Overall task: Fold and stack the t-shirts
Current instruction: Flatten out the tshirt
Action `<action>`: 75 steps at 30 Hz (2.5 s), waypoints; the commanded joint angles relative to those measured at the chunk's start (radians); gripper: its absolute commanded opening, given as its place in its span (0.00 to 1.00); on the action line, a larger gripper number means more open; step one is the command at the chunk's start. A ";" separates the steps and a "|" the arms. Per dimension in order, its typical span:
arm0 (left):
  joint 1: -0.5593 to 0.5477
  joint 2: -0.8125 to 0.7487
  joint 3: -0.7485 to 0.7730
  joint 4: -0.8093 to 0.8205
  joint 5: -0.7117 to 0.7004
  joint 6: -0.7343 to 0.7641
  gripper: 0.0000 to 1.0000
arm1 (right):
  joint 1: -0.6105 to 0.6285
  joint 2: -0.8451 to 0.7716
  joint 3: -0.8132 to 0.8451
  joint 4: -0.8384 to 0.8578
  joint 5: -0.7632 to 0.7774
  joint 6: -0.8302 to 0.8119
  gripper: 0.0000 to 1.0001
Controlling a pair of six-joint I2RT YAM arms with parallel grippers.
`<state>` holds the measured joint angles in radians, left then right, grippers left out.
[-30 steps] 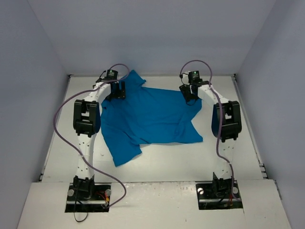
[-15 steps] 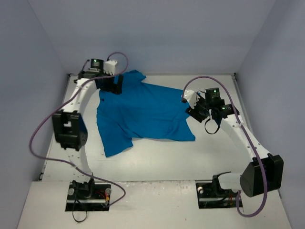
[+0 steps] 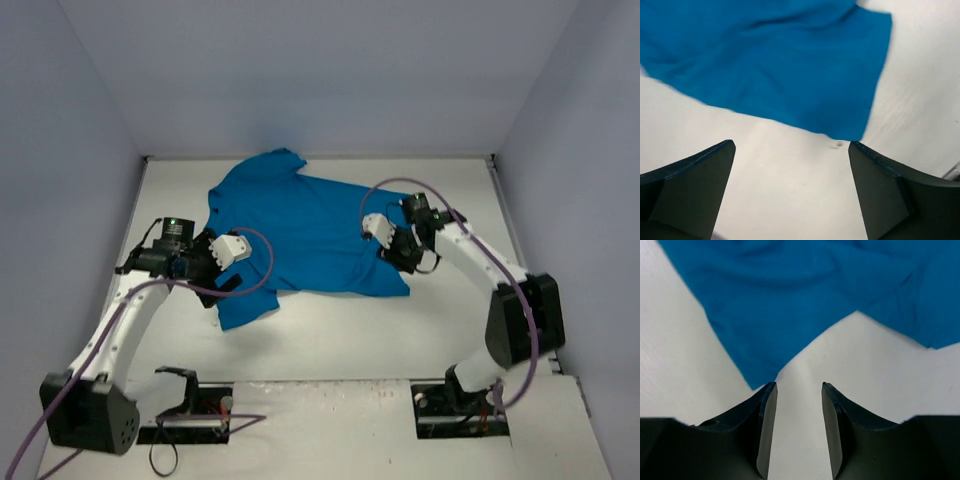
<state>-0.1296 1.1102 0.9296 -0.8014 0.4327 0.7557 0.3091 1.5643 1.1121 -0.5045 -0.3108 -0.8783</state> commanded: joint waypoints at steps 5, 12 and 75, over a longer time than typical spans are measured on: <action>0.012 -0.123 -0.100 0.020 0.182 0.083 0.94 | 0.017 0.242 0.311 -0.019 -0.132 0.234 0.34; 0.013 -0.127 -0.159 0.021 0.159 0.252 0.93 | 0.055 -0.054 -0.055 -0.023 -0.086 -0.119 0.31; 0.004 -0.246 -0.150 -0.430 0.330 1.102 0.00 | 0.194 -0.182 -0.100 -0.163 -0.007 -0.104 0.00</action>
<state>-0.1280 0.8514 0.6924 -1.0751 0.6242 1.9431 0.4947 1.4695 0.9583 -0.5798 -0.2592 -1.0136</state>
